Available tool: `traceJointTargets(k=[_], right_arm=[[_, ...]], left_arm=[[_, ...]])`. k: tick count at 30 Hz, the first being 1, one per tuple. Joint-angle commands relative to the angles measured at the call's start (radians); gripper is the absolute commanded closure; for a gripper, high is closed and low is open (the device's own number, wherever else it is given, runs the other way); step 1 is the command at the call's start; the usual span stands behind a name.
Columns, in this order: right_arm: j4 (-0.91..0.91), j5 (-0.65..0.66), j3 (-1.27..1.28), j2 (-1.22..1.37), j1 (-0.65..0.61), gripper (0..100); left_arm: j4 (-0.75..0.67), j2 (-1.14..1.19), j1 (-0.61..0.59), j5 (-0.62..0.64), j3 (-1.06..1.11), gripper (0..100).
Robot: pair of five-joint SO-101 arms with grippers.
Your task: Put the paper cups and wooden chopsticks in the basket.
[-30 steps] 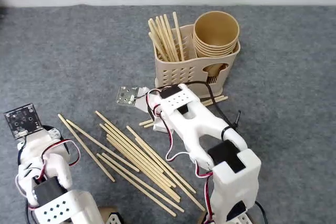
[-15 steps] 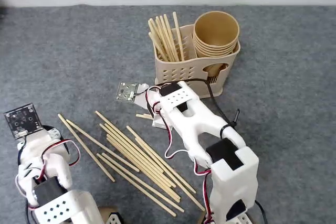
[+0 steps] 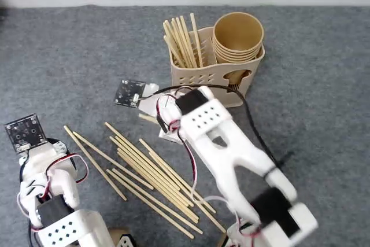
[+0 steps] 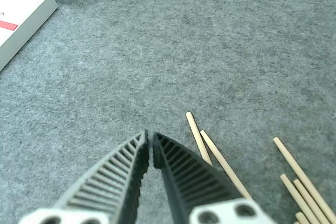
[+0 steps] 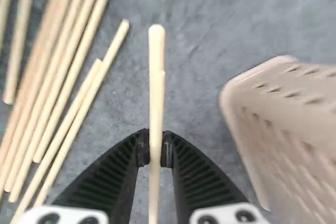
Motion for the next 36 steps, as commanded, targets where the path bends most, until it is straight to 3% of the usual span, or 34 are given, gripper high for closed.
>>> traceJointTargets(k=[1, 8, 15, 24, 36], right_arm=[[0.013, -0.049, -0.023, -0.179, -0.024, 99.1], [0.002, -0.150, -0.051, -0.367, -0.041, 99.1], [0.001, -0.261, -0.276, -0.421, -0.039, 99.1], [-0.217, -0.290, -0.408, -0.420, -0.028, 99.1], [-0.570, -0.410, -0.405, -0.266, 0.208, 99.1]], left_arm=[[-0.026, -0.012, 0.006, 0.002, -0.038, 99], [-0.026, -0.012, 0.006, 0.002, -0.038, 99], [-0.026, -0.012, 0.006, 0.002, -0.038, 99], [-0.026, -0.012, 0.006, 0.002, -0.038, 99], [-0.026, -0.012, 0.006, 0.002, -0.038, 99]])
